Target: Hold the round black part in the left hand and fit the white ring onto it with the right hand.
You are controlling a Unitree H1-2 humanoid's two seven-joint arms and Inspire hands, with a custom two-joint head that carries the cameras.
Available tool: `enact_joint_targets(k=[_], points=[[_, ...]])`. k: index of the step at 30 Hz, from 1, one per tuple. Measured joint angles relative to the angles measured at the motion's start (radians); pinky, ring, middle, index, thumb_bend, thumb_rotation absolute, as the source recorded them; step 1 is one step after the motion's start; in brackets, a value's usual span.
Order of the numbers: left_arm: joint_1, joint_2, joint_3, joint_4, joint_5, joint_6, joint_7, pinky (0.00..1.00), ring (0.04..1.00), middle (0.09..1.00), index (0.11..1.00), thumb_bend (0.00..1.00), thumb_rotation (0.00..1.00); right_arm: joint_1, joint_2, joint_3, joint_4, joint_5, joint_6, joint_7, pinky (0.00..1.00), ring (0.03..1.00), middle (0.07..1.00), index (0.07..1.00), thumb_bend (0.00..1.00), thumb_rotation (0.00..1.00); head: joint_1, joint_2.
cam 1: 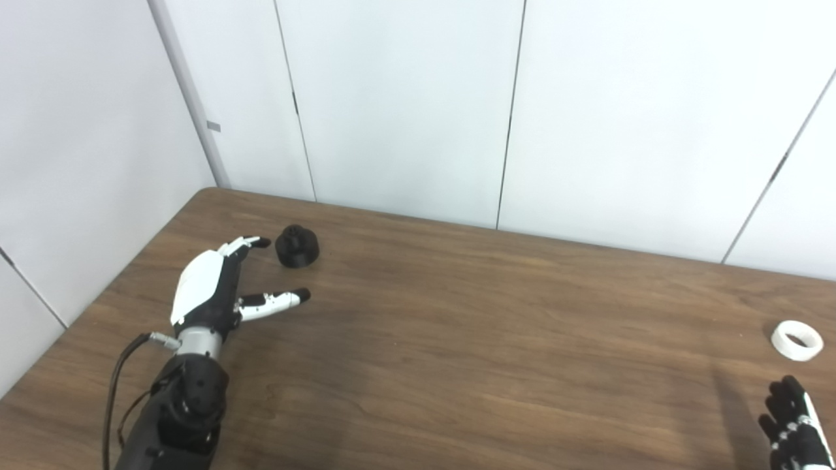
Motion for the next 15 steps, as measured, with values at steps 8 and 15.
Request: enact_joint_targets(k=[8, 15], points=[[-0.076, 0.039, -0.016, 0.146, 0.005, 0.004, 0.029, 1.0, 0.955, 0.913, 0.817, 0.89, 0.37, 0.0, 0.0, 0.002, 0.0, -0.014, -0.004, -0.001, 1.0, 0.999, 0.985, 0.997, 0.44, 1.0, -0.002, -0.002], [-0.173, 0.069, -0.045, 0.263, 0.018, 0.021, 0.04, 1.0, 0.96, 0.919, 0.826, 0.91, 0.39, 0.0, 0.0, 0.003, 0.002, -0.026, -0.009, -0.003, 1.0, 1.0, 0.987, 1.0, 0.46, 1.0, -0.002, -0.002]])
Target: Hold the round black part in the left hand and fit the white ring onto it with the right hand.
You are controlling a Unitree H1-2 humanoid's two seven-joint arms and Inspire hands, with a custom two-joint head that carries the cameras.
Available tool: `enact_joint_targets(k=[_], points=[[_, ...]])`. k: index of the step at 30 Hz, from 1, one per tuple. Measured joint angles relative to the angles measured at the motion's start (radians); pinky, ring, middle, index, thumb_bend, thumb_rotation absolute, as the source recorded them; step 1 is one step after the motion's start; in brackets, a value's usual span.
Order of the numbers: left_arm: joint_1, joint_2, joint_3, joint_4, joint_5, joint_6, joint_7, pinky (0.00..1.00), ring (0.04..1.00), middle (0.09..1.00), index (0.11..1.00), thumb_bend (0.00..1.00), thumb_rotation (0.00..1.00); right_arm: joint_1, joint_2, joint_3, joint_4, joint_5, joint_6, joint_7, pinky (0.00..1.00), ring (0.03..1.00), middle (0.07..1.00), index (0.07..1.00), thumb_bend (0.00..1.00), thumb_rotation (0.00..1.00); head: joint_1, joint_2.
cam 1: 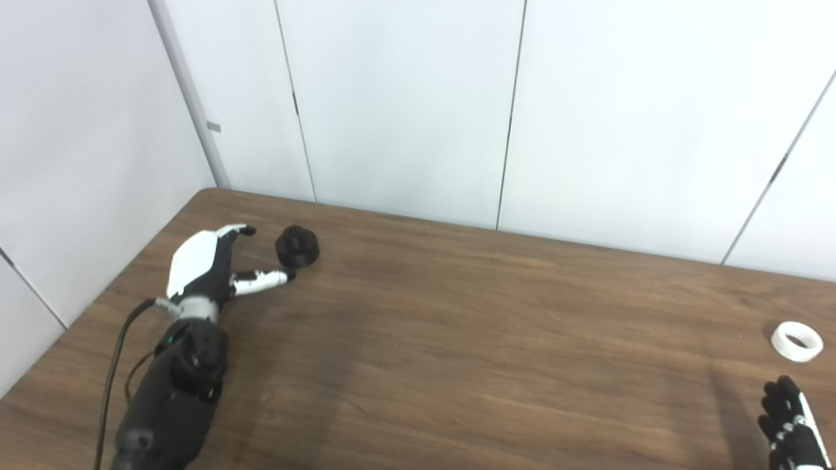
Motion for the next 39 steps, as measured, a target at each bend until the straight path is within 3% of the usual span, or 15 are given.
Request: enact_joint_targets(k=[8, 26, 39], points=[[-0.086, 0.015, -0.068, 0.116, 0.012, 0.039, -0.002, 1.0, 0.992, 0.94, 0.855, 0.98, 0.42, 0.0, 0.0, 0.002, -0.001, 0.002, 0.0, 0.0, 1.0, 0.997, 0.989, 1.0, 0.45, 1.0, -0.009, 0.0], [-0.184, 0.062, -0.17, 0.279, -0.003, 0.038, -0.032, 1.0, 1.0, 0.961, 0.857, 1.0, 0.45, 0.002, 0.001, 0.004, -0.002, -0.014, -0.004, -0.005, 1.0, 0.997, 0.985, 0.997, 0.44, 1.0, -0.021, -0.005], [-0.204, 0.071, -0.191, 0.353, -0.049, 0.014, -0.06, 1.0, 1.0, 0.956, 0.822, 0.99, 0.42, 0.003, 0.001, 0.001, -0.001, 0.052, -0.017, 0.011, 1.0, 1.0, 1.0, 1.0, 0.48, 1.0, -0.032, -0.005]])
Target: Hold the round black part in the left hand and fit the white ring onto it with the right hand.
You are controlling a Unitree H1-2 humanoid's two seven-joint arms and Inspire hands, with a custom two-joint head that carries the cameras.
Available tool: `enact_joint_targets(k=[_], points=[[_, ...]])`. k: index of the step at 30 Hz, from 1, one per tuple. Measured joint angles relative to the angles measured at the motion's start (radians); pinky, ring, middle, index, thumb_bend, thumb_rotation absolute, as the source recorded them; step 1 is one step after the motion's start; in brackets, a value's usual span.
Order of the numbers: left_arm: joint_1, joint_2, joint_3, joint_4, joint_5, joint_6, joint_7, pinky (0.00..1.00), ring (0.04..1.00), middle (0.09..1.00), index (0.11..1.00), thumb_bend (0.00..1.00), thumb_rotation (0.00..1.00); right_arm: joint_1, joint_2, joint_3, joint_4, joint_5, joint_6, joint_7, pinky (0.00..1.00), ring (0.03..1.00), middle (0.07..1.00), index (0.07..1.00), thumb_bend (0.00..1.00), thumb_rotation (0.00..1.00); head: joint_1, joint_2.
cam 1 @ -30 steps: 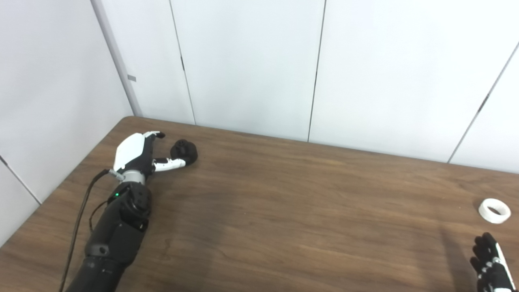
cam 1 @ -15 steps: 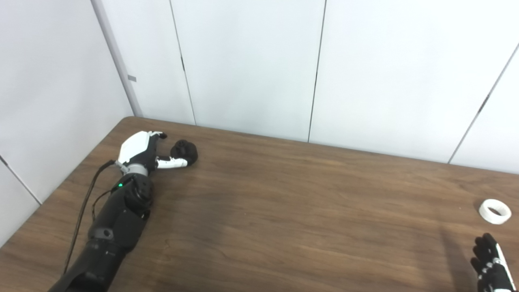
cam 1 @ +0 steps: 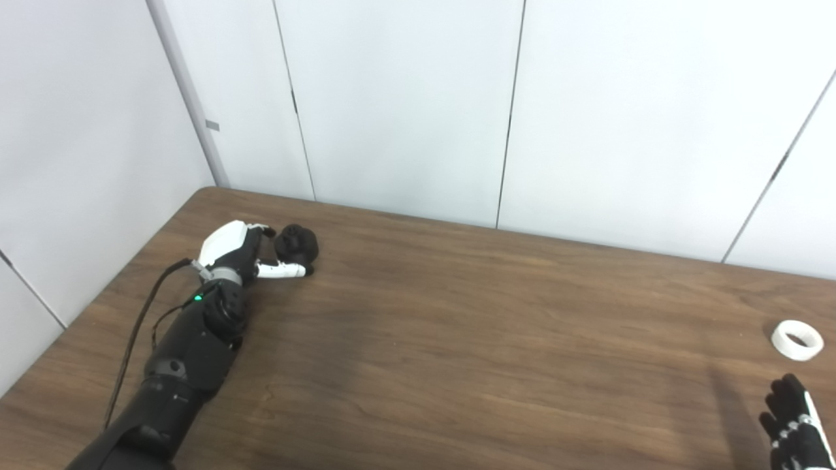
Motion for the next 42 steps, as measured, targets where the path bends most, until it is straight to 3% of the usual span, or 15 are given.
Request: enact_joint_targets(k=[20, 30, 42], points=[[-0.02, 0.005, -0.013, 0.029, -0.037, -0.008, 0.006, 1.0, 1.0, 0.933, 0.808, 0.96, 0.37, 0.0, 0.001, 0.001, -0.004, 0.012, 0.023, -0.004, 1.0, 1.0, 1.0, 1.0, 0.5, 1.0, -0.009, -0.003], [-0.02, 0.004, -0.012, 0.044, -0.064, -0.072, 0.011, 1.0, 1.0, 0.927, 0.793, 0.94, 0.34, 0.0, 0.001, 0.002, -0.003, 0.014, 0.023, -0.004, 1.0, 1.0, 1.0, 1.0, 0.46, 1.0, -0.011, -0.003], [-0.02, 0.004, -0.012, 0.043, -0.073, -0.074, 0.009, 1.0, 1.0, 0.94, 0.804, 0.92, 0.32, 0.0, 0.001, 0.007, -0.006, 0.003, 0.034, -0.006, 1.0, 1.0, 1.0, 1.0, 0.49, 1.0, -0.014, 0.0]])
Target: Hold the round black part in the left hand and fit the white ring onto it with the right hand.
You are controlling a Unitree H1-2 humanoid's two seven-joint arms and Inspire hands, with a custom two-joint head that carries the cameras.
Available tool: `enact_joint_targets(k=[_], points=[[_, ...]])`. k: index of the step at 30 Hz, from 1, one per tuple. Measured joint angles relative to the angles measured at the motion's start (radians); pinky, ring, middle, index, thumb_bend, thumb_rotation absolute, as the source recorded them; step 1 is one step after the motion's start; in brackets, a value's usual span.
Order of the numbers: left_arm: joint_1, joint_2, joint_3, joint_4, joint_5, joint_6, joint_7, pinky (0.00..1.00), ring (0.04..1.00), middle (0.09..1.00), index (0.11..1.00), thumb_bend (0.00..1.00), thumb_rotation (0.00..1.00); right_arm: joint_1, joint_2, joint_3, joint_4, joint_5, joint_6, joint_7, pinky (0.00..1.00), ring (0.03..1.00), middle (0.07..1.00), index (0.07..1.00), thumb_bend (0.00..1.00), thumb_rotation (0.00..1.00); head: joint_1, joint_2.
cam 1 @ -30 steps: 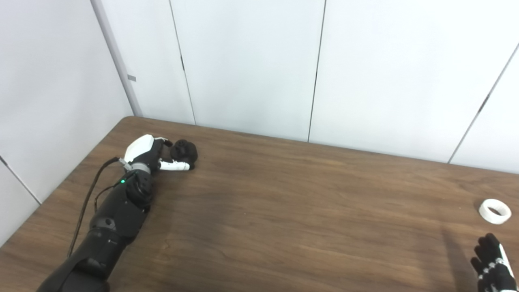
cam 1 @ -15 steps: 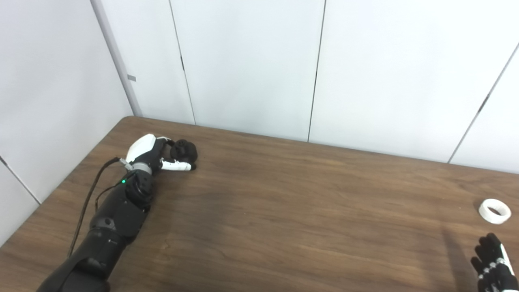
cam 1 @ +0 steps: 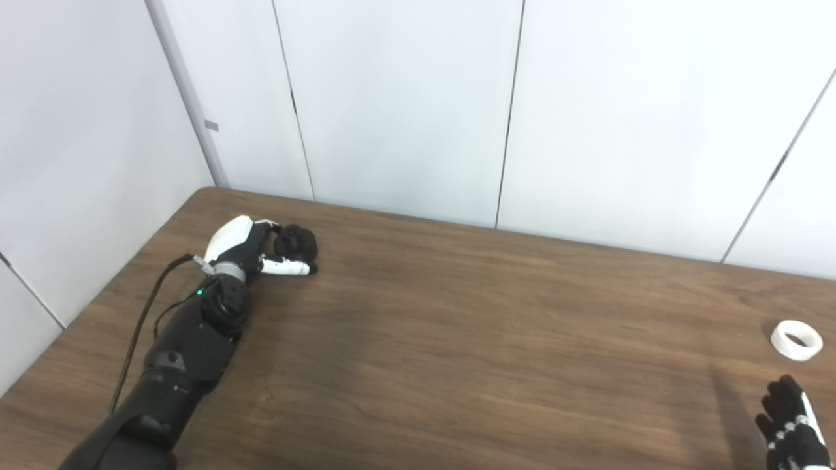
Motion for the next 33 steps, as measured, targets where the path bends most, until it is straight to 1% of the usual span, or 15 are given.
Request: enact_joint_targets(k=[3, 8, 11, 13, 18, 19, 20, 21, 22, 25, 27, 33], points=[[0.0, 0.0, 0.0, 0.0, 0.0, 0.0, 0.0, 1.0, 1.0, 0.941, 0.797, 0.92, 0.31, 0.0, 0.0, 0.003, -0.002, -0.003, 0.009, 0.0, 1.0, 1.0, 1.0, 1.0, 0.49, 1.0, 0.0, 0.0], [0.0, 0.0, -0.003, 0.0, 0.004, 0.0, 0.008, 1.0, 0.988, 0.92, 0.764, 0.87, 0.24, 0.001, 0.0, 0.003, -0.004, 0.002, 0.009, 0.001, 1.0, 1.0, 1.0, 1.0, 0.47, 1.0, 0.005, 0.002], [0.0, 0.0, -0.006, 0.001, 0.005, 0.0, 0.023, 1.0, 0.98, 0.908, 0.735, 0.86, 0.22, 0.002, 0.0, 0.004, -0.004, 0.004, 0.009, 0.001, 1.0, 1.0, 1.0, 1.0, 0.47, 1.0, 0.008, 0.002], [-0.001, -0.001, -0.006, 0.003, 0.005, 0.0, 0.029, 1.0, 0.978, 0.902, 0.712, 0.85, 0.19, 0.002, 0.0, 0.004, -0.005, 0.004, 0.009, 0.001, 1.0, 1.0, 1.0, 1.0, 0.48, 1.0, 0.008, 0.002], [-0.002, -0.001, -0.005, 0.006, 0.005, -0.003, 0.045, 1.0, 0.963, 0.887, 0.622, 0.8, 0.13, 0.002, 0.0, 0.004, -0.005, 0.004, 0.009, 0.001, 1.0, 1.0, 1.0, 1.0, 0.48, 1.0, 0.008, 0.0], [-0.002, -0.001, -0.005, 0.007, 0.005, -0.003, 0.049, 1.0, 0.962, 0.886, 0.56, 0.67, 0.1, 0.002, 0.0, 0.004, -0.005, 0.004, 0.009, 0.001, 1.0, 1.0, 1.0, 1.0, 0.48, 1.0, 0.008, 0.0], [-0.002, -0.003, -0.003, 0.007, 0.004, -0.005, 0.052, 1.0, 0.956, 0.879, 0.526, 0.6, 0.08, 0.002, 0.0, 0.004, -0.005, 0.004, 0.009, 0.001, 1.0, 1.0, 1.0, 1.0, 0.48, 1.0, 0.009, -0.002], [-0.002, -0.005, 0.0, 0.008, 0.003, -0.006, 0.064, 1.0, 0.952, 0.875, 0.506, 0.55, 0.07, 0.002, 0.0, 0.004, -0.005, 0.004, 0.009, 0.001, 1.0, 1.0, 1.0, 1.0, 0.48, 1.0, 0.009, -0.002], [-0.002, -0.009, 0.007, 0.009, 0.001, -0.007, 0.072, 1.0, 0.948, 0.862, 0.496, 0.54, 0.06, 0.002, 0.0, 0.004, -0.005, 0.004, 0.009, 0.001, 1.0, 1.0, 1.0, 1.0, 0.49, 1.0, 0.009, -0.002], [-0.001, -0.024, 0.028, 0.013, -0.012, -0.012, 0.089, 1.0, 0.927, 0.827, 0.485, 0.52, 0.05, 0.002, 0.0, 0.004, -0.005, 0.004, 0.009, 0.002, 1.0, 1.0, 1.0, 1.0, 0.5, 1.0, 0.009, -0.002], [-0.001, -0.031, 0.03, 0.013, -0.018, -0.021, 0.105, 1.0, 0.925, 0.817, 0.483, 0.52, 0.05, 0.002, 0.0, 0.004, -0.005, 0.005, 0.009, 0.002, 1.0, 1.0, 1.0, 1.0, 0.49, 1.0, 0.009, -0.002], [-0.001, -0.033, 0.025, 0.014, -0.017, -0.041, 0.119, 1.0, 0.911, 0.803, 0.483, 0.52, 0.05, 0.002, 0.0, 0.004, -0.005, 0.007, 0.009, 0.003, 1.0, 1.0, 1.0, 1.0, 0.53, 1.0, 0.009, -0.002]])
